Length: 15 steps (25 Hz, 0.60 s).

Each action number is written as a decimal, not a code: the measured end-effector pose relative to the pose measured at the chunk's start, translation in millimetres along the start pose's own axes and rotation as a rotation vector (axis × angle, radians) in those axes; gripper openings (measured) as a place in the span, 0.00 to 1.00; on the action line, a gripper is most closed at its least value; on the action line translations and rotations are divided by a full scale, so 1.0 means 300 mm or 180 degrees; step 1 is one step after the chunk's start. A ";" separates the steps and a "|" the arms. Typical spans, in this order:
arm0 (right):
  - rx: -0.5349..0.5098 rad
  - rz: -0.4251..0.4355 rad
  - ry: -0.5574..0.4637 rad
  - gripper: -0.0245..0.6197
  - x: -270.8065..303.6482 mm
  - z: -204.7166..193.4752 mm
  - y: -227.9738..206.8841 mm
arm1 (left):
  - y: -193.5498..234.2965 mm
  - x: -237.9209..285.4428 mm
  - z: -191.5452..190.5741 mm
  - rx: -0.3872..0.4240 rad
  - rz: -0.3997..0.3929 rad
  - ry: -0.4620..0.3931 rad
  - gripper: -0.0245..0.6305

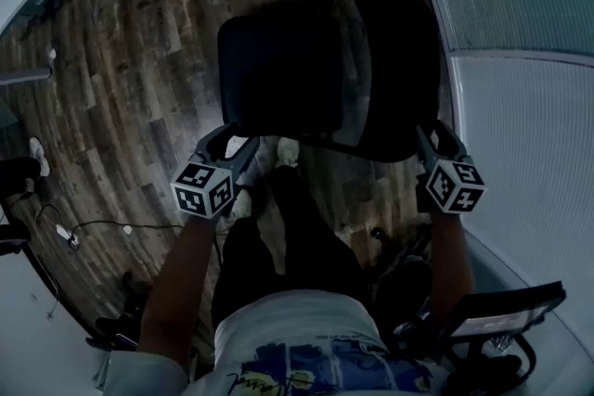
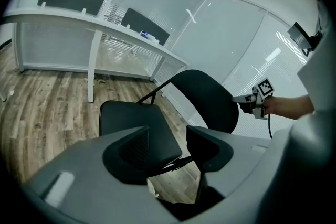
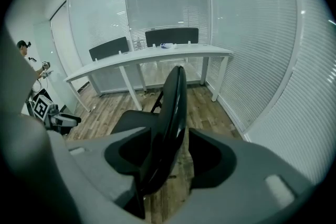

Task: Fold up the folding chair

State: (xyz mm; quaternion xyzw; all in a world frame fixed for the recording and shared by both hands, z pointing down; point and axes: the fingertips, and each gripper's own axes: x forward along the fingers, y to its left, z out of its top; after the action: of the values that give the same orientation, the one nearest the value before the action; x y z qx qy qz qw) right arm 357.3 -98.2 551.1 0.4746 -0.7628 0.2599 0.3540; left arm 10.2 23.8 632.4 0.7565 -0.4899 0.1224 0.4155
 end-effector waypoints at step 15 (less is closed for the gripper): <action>0.0220 0.0169 -0.0205 0.37 0.056 0.001 0.021 | 0.349 0.221 -0.227 -0.0632 0.0247 0.0168 0.48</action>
State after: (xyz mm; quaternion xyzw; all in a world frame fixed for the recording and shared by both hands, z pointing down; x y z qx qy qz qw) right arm 346.5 -104.9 563.9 0.4743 -0.7767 0.2799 0.3056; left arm -30.7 14.0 767.4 0.6887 -0.5174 0.1091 0.4961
